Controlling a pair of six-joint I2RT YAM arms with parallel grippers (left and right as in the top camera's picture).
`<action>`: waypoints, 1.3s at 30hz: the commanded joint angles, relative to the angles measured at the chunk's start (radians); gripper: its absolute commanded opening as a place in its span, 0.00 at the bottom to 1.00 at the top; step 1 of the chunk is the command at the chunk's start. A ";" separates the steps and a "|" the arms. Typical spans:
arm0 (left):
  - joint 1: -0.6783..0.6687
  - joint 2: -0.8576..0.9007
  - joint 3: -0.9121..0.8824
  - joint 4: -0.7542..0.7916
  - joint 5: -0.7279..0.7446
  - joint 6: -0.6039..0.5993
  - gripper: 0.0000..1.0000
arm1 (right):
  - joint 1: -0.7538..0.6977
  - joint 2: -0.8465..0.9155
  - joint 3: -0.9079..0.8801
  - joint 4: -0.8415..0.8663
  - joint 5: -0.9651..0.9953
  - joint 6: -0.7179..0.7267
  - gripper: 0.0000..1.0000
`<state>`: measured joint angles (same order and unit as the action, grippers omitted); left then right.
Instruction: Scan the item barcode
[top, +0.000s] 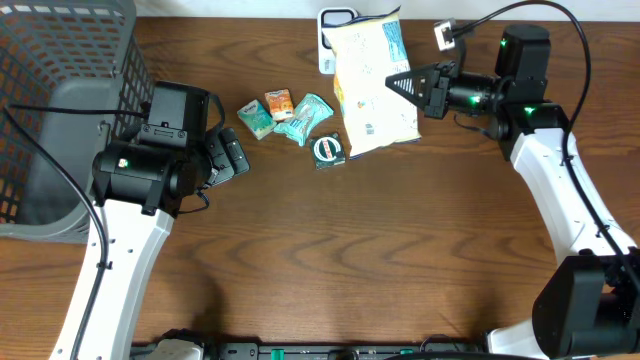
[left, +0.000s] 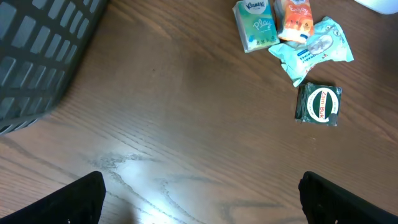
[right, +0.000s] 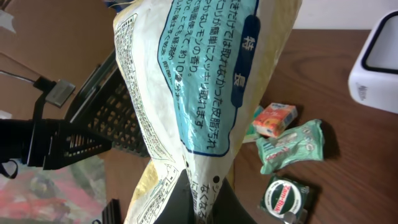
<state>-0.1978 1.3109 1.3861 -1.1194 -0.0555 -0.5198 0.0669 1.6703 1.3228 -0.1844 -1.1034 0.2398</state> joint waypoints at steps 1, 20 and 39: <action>0.004 -0.003 0.003 -0.003 -0.009 -0.002 0.98 | 0.028 -0.030 0.006 -0.001 -0.029 0.018 0.01; 0.004 -0.003 0.003 -0.003 -0.009 -0.002 0.98 | 0.069 -0.030 0.005 -0.044 0.043 0.013 0.01; 0.004 -0.003 0.003 -0.003 -0.009 -0.002 0.98 | 0.085 -0.030 0.005 -0.046 0.058 0.006 0.01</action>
<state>-0.1978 1.3109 1.3861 -1.1191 -0.0551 -0.5198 0.1379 1.6703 1.3228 -0.2321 -1.0313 0.2489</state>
